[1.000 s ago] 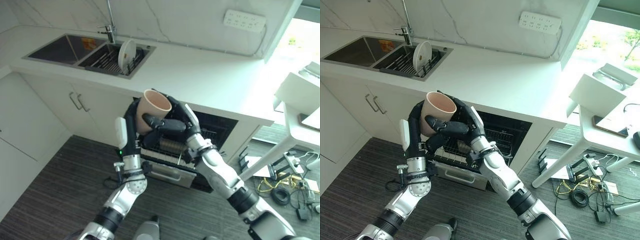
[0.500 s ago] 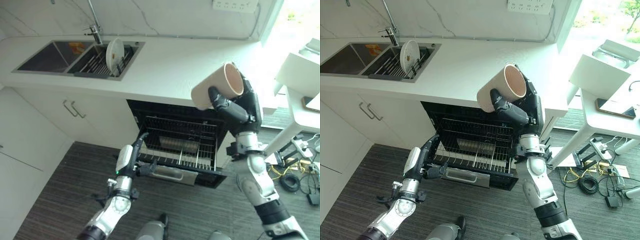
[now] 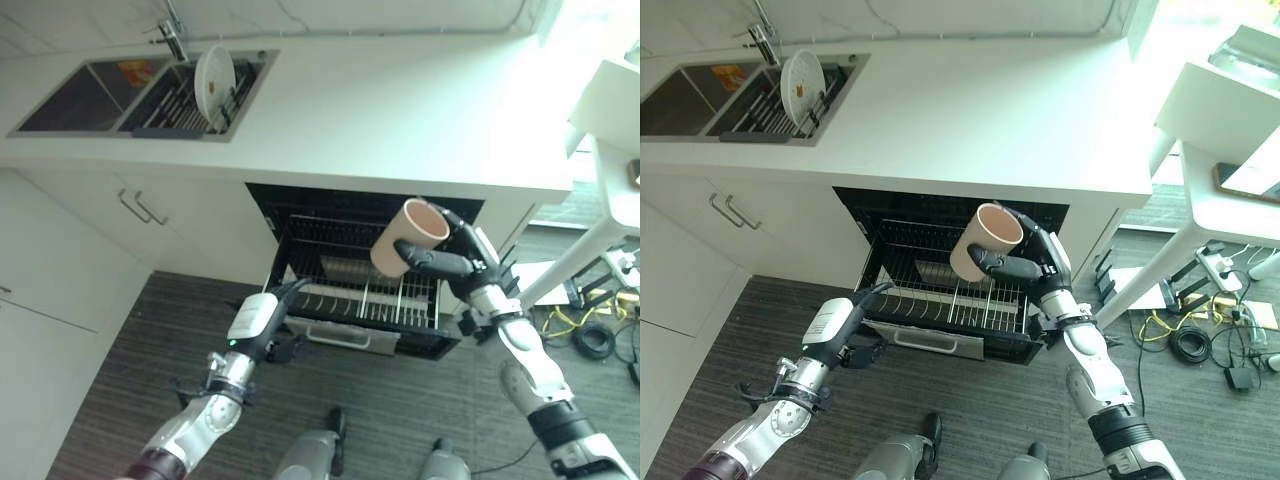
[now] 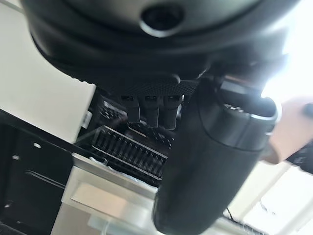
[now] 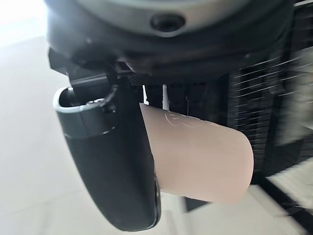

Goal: Place the dishes in the dishwasher.

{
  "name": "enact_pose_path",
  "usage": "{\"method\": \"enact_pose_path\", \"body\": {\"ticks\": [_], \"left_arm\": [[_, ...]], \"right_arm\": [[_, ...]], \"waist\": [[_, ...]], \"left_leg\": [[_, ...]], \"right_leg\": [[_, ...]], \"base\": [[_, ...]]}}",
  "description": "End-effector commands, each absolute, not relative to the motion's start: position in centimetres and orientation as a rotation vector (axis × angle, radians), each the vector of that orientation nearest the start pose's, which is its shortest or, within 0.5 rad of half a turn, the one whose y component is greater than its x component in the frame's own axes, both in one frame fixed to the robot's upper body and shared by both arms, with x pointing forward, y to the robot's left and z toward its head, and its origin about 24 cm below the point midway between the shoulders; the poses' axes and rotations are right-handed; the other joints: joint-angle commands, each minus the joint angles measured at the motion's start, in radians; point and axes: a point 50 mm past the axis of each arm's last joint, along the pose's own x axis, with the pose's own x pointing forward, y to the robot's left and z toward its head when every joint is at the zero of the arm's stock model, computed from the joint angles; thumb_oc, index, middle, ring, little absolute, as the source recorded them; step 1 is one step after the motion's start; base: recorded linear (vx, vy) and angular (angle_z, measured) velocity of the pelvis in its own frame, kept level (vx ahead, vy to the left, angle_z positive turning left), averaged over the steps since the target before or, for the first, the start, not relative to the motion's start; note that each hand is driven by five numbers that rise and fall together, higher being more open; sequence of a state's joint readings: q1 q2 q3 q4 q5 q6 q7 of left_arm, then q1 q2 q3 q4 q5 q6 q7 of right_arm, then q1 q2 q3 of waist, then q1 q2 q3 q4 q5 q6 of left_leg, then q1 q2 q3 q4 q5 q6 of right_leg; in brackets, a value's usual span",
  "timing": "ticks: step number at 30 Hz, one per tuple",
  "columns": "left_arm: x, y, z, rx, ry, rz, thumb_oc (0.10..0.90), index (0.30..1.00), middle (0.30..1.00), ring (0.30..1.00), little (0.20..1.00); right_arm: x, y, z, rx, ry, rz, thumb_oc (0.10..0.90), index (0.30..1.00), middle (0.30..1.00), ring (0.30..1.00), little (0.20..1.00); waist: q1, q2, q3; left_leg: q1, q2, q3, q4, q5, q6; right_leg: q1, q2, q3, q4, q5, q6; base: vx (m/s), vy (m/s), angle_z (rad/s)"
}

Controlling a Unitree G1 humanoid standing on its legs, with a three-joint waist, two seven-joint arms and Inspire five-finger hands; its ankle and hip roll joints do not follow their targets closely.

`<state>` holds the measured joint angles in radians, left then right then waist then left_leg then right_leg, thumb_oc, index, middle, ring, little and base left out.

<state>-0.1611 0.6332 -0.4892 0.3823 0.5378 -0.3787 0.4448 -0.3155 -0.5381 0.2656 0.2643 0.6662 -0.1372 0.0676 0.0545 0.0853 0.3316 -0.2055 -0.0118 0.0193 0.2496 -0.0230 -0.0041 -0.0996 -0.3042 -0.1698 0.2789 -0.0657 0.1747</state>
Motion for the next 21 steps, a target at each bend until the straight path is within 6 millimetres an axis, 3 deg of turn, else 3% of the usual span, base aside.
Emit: {"method": "enact_pose_path", "body": {"ticks": [1, 14, 21], "left_arm": [[27.5, 18.6, 6.6, 1.113, -0.529, -0.188, 0.8, 0.9, 0.9, 0.9, 0.9], [30.7, 18.8, 11.4, 1.291, -0.678, -0.193, 0.8, 0.9, 0.9, 0.9, 0.9], [32.0, 17.7, 14.5, 1.4, -0.692, -0.299, 0.8, 0.9, 0.9, 0.9, 0.9]], "right_arm": [[32.5, -17.4, 16.7, -0.011, -0.415, 0.385, 0.4, 0.3, 0.3, 0.3, 0.3], [36.7, -20.6, 21.6, -0.14, -0.405, 0.271, 0.4, 0.3, 0.3, 0.3, 0.3], [38.2, -23.5, 25.8, -0.209, -0.424, 0.121, 0.4, 0.3, 0.3, 0.3, 0.3]], "waist": [[-0.002, -0.023, -0.037], [0.013, -0.015, 0.093], [0.028, -0.003, 0.168]], "left_leg": [[0.054, 0.074, 0.043, 0.05, -0.178, -0.049], [-0.045, 0.062, 0.025, 0.05, -0.136, -0.052], [-0.089, 0.056, 0.02, 0.05, -0.12, -0.053]], "right_leg": [[-0.073, 0.025, 0.023, 0.021, -0.073, -0.007], [-0.163, 0.014, 0.024, 0.021, -0.026, 0.004], [-0.204, 0.007, 0.017, 0.021, -0.001, 0.012]], "base": [[-0.07, 0.034, 0.01], [-0.07, 0.008, 0.03], [-0.03, -0.008, 0.03]]}}
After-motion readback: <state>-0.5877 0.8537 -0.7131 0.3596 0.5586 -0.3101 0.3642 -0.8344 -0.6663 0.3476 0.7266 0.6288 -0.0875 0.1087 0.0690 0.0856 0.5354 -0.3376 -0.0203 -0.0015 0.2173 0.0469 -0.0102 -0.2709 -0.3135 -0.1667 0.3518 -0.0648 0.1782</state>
